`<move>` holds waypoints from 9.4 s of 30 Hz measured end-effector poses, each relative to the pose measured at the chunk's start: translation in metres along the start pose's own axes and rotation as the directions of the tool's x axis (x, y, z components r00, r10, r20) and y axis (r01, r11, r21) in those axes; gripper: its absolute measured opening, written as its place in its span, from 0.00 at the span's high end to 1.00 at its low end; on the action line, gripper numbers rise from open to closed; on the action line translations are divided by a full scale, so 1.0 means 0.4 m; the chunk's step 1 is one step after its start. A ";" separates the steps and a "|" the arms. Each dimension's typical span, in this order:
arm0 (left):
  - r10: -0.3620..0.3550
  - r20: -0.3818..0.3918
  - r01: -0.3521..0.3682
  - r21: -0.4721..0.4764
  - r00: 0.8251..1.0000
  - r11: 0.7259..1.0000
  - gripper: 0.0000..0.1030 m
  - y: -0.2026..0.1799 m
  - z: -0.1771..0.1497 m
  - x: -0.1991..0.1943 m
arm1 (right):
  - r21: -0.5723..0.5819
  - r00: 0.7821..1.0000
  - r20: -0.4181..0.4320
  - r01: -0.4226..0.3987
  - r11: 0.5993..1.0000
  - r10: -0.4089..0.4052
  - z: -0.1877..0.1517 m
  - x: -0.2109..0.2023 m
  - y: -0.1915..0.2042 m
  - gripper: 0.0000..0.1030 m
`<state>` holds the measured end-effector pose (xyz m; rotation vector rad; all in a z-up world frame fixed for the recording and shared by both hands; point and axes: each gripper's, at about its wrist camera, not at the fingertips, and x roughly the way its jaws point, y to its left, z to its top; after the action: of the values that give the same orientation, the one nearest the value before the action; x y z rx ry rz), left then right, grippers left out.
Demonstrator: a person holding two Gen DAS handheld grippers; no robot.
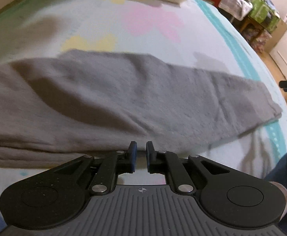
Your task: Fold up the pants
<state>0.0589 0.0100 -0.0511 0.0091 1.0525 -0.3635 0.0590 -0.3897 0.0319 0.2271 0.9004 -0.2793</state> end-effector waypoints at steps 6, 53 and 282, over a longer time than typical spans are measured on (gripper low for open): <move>0.124 0.052 -0.121 -0.065 0.991 0.991 0.91 0.159 0.055 -0.065 | -0.196 0.966 -0.005 -0.253 0.947 0.257 -0.050 -0.008 0.260 0.73; 0.217 -0.023 -0.214 -0.287 0.976 0.934 0.91 0.542 0.129 -0.082 | -0.762 0.684 -0.363 -0.609 0.221 0.633 -0.440 0.054 1.064 0.92; -0.128 0.062 0.124 0.063 0.990 0.990 0.90 -0.113 0.222 0.203 | 0.215 0.999 -0.053 0.019 0.977 -0.007 -0.040 0.179 -0.379 0.61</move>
<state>0.1564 -0.0719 -0.0682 -0.0167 0.9796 -0.5063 0.0393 -0.5377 -0.0463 0.4308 0.9235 -0.3850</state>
